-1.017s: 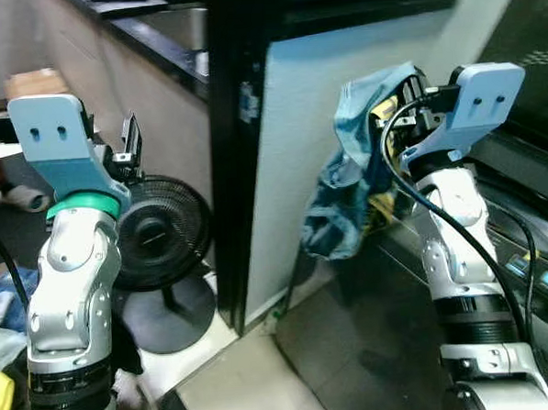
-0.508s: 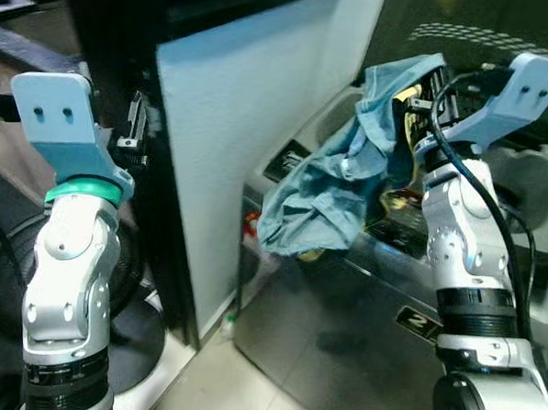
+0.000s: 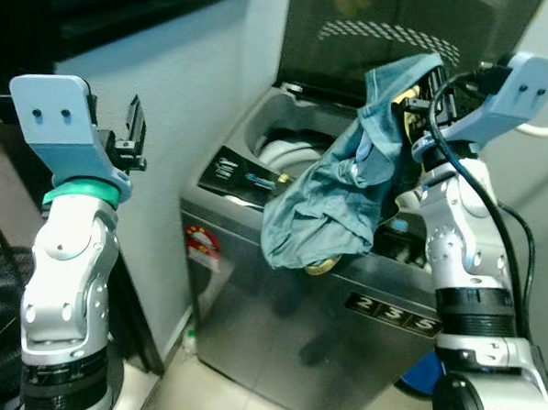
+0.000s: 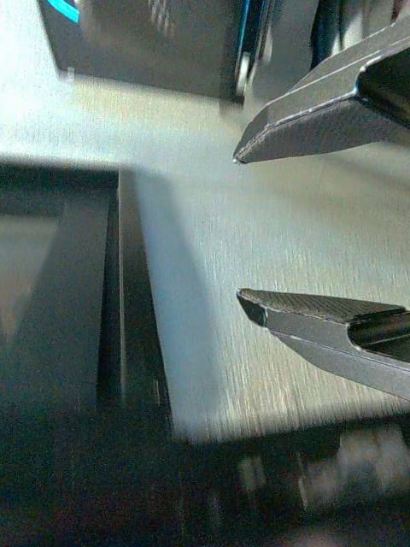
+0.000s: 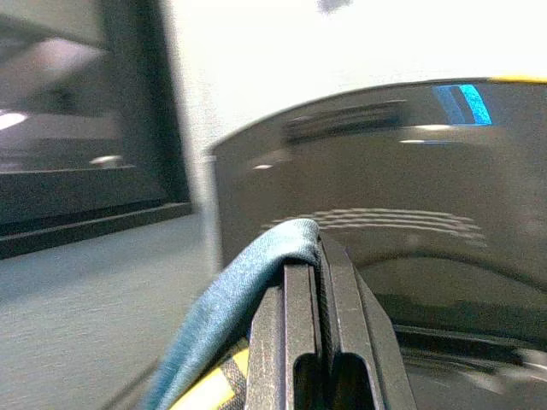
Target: Clothes washing
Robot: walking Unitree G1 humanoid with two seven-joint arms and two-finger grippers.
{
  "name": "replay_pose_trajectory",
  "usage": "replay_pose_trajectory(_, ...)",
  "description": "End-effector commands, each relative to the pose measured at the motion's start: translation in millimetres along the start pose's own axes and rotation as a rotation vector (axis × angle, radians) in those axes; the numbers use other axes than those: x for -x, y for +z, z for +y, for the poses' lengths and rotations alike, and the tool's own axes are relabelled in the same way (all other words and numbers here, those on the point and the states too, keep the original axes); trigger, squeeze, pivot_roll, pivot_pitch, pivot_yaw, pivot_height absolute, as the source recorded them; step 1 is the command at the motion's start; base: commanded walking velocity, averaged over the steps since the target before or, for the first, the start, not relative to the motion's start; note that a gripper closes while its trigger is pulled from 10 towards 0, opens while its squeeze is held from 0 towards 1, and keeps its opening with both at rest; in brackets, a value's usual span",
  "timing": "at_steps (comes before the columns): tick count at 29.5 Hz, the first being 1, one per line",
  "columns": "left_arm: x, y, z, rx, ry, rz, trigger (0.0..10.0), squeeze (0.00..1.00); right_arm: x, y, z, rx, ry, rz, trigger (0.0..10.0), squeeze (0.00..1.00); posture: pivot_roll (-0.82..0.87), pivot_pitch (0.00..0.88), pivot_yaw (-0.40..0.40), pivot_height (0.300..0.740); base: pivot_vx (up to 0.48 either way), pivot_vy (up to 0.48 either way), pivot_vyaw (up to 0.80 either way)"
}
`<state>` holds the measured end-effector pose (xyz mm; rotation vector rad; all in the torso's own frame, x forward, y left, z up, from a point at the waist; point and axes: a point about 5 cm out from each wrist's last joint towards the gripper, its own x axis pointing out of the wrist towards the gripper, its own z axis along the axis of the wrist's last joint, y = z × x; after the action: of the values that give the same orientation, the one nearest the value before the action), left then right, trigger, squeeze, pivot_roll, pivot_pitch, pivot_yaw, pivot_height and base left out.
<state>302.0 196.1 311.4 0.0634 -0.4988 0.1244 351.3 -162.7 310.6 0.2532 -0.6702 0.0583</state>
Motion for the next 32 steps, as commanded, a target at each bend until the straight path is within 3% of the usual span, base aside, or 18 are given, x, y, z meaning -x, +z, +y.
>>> replay_pose_trajectory(1,0.4,-2.9,-3.4,0.0,-0.017,0.017,10.0,0.0,0.7,2.3,-6.0,-0.013,-0.023,-0.007,10.0,0.0,0.15,0.0,-0.039,0.74,0.0,0.0,-0.8)
replay_pose_trajectory(15,0.0,-2.4,-4.2,-0.003,-0.02,0.016,10.0,0.0,0.5,2.4,-3.2,0.019,0.002,-0.01,10.0,0.0,0.15,0.0,-0.039,0.74,0.0,0.0,-0.8)
replay_pose_trajectory(22,0.0,-2.0,-0.6,-0.013,0.031,-0.005,10.0,0.0,4.7,0.1,16.6,0.071,0.141,-0.015,10.0,0.0,0.15,0.0,-0.041,0.74,0.154,0.227,0.0)
replay_pose_trajectory(32,0.0,-1.8,-0.6,-0.018,0.029,-0.006,10.0,0.0,5.6,-0.8,17.8,0.068,0.151,-0.012,10.0,0.0,0.15,0.0,-0.039,0.74,0.353,0.311,0.0)
